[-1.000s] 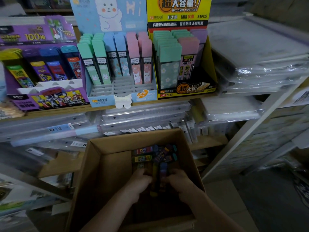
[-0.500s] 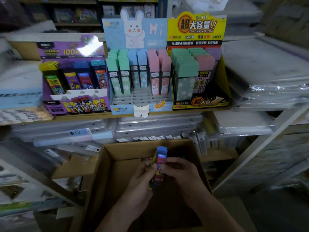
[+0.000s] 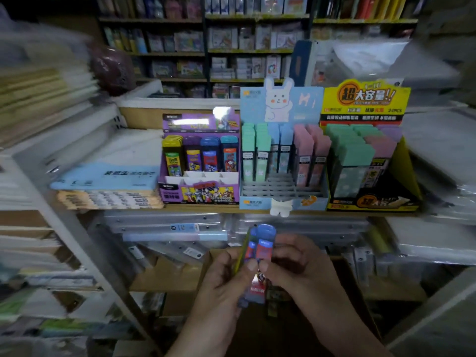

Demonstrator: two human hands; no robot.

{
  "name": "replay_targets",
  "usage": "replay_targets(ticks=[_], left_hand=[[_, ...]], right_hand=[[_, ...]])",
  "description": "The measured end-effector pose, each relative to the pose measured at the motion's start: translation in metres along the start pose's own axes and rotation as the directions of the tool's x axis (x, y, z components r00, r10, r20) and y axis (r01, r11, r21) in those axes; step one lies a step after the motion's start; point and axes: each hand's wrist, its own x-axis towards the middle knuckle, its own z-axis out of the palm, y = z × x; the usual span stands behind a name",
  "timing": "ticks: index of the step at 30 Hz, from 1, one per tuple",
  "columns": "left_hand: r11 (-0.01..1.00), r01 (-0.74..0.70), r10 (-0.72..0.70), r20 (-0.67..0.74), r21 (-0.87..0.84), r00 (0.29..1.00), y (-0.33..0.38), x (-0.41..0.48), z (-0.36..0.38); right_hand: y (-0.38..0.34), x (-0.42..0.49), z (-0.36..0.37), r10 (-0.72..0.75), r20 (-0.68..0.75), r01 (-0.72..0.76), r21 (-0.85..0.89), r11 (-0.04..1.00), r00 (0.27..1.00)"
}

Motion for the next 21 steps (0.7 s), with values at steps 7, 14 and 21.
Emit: replay_targets(ticks=[7, 14, 21], left_hand=[[0.988, -0.138, 0.139, 0.010, -0.075, 0.990, 0.039, 0.006, -0.028], [0.967, -0.254, 0.254, 0.013, -0.038, 0.967, 0.075, 0.013, -0.055], [0.949, -0.313, 0.313, 0.006, -0.025, 0.950, 0.097, 0.030, -0.081]], right_hand=[[-0.054, 0.017, 0.040, -0.127, 0.109, 0.121, 0.062, 0.991, 0.986], [-0.078, 0.042, 0.062, -0.247, 0.090, 0.233, 0.139, 0.962, 0.965], [-0.099, 0.062, 0.069, -0.381, 0.036, 0.376, 0.105, 0.921, 0.924]])
